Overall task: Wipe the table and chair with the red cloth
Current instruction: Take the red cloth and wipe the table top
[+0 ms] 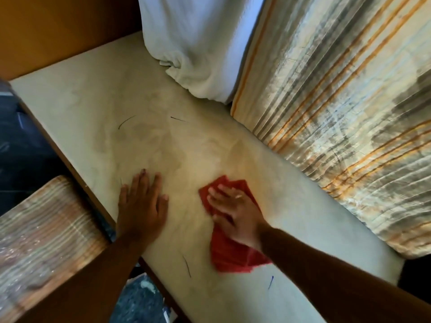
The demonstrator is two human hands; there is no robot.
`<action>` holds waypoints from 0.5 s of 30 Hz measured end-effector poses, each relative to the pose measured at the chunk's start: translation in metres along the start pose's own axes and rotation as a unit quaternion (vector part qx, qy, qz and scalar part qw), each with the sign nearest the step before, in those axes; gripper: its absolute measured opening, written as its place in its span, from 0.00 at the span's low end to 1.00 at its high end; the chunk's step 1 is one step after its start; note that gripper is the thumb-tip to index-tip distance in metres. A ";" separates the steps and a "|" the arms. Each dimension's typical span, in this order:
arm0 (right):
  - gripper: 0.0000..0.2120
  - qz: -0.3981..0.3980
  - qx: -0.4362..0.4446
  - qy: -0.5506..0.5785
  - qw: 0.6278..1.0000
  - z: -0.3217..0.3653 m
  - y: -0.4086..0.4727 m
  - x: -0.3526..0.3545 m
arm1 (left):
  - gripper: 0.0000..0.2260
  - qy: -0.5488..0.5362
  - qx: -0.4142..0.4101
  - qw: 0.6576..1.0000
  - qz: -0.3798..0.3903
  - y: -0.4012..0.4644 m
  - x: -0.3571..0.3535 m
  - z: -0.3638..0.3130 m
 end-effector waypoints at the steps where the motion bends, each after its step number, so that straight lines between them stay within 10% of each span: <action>1: 0.19 0.044 0.085 0.014 0.995 0.014 -0.022 -0.011 | 0.30 -0.002 0.000 1.000 -0.002 -0.001 0.000 0.000; 4: 0.19 0.028 0.084 0.059 0.994 -0.029 -0.016 0.027 | 0.30 0.003 -0.002 1.000 -0.005 0.000 -0.001 0.001; 9: 0.19 -0.128 -0.251 0.021 0.959 -0.093 0.038 0.073 | 0.29 0.000 0.003 1.000 -0.014 0.002 -0.005 0.004; 15: 0.36 0.084 0.087 -0.133 0.984 0.055 -0.103 -0.044 | 0.31 -0.001 0.006 1.000 -0.004 0.000 -0.001 0.002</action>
Point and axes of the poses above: each hand's wrist, its own y-axis towards the middle knuckle, its own x-axis out of the back of the hand, z = x × y, the point moved 4 cm from there along y, towards the middle knuckle, and after that the axes turned 8 degrees about -x, right-handed, at the moved point
